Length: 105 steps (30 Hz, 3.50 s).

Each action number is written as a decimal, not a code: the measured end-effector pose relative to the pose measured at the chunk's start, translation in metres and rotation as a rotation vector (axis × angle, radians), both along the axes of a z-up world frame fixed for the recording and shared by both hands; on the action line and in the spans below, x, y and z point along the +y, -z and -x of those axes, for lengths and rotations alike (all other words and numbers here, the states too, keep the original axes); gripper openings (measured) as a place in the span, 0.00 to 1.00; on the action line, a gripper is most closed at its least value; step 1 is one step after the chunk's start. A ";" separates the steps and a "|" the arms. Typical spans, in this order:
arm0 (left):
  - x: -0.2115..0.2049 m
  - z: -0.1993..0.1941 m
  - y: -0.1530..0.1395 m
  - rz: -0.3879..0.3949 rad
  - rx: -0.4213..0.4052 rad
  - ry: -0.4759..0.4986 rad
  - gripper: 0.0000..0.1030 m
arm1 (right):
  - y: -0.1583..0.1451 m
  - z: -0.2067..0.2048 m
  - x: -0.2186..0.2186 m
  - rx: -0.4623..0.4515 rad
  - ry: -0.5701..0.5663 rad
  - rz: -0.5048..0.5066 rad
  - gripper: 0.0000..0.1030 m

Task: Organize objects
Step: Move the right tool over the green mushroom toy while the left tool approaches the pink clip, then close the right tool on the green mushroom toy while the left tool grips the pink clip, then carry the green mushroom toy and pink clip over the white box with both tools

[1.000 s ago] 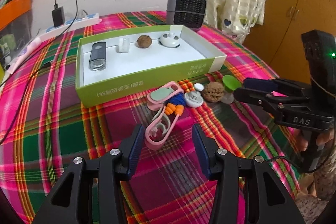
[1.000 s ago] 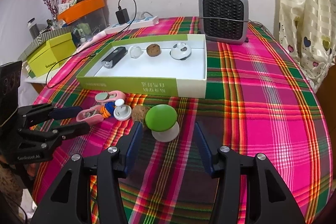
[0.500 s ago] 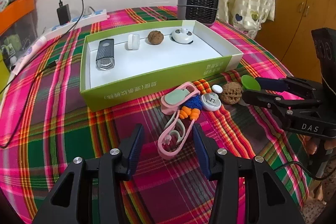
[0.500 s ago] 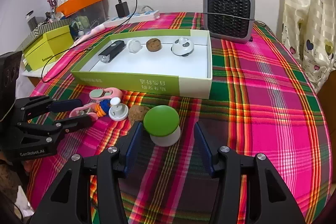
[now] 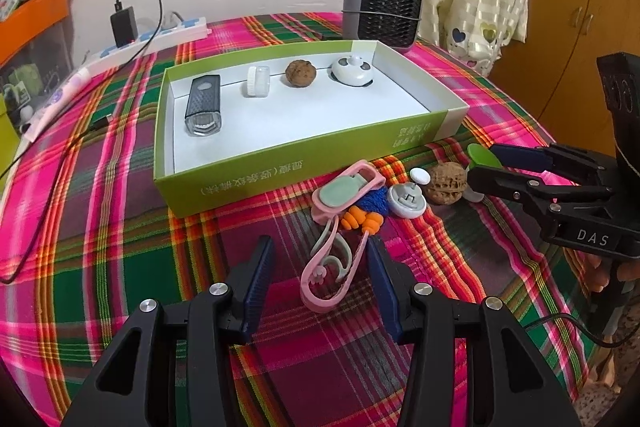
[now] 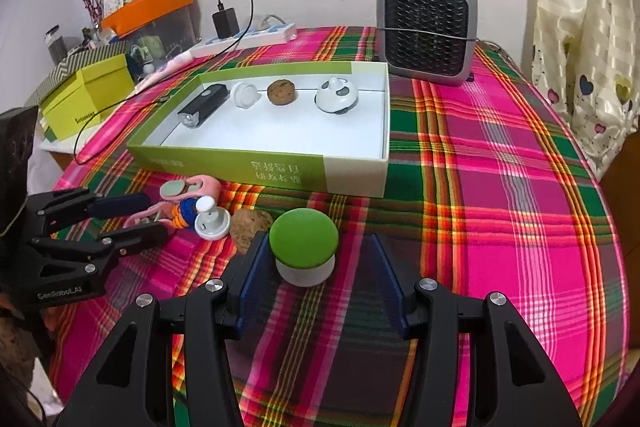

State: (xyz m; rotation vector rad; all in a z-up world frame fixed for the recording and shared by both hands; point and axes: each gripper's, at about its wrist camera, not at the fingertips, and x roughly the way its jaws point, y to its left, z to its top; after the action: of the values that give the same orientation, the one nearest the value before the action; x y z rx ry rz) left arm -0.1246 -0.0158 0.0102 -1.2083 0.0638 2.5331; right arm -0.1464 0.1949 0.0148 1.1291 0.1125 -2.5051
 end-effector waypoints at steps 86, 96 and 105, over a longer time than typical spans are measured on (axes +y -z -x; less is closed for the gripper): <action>-0.011 0.004 -0.007 0.011 0.024 -0.123 0.21 | -0.005 0.008 -0.001 0.020 -0.009 0.018 0.17; -0.012 0.002 -0.022 0.003 0.054 -0.121 0.21 | -0.016 0.006 0.000 0.048 -0.009 0.038 0.17; -0.010 0.011 -0.039 -0.014 0.084 -0.114 0.21 | -0.028 0.011 -0.003 0.075 -0.016 0.055 0.17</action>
State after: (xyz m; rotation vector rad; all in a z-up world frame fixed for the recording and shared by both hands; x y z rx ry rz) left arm -0.1355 -0.0256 0.0491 -1.1300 -0.0030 2.6775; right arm -0.1575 0.1918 0.0425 1.0091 0.0719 -2.5209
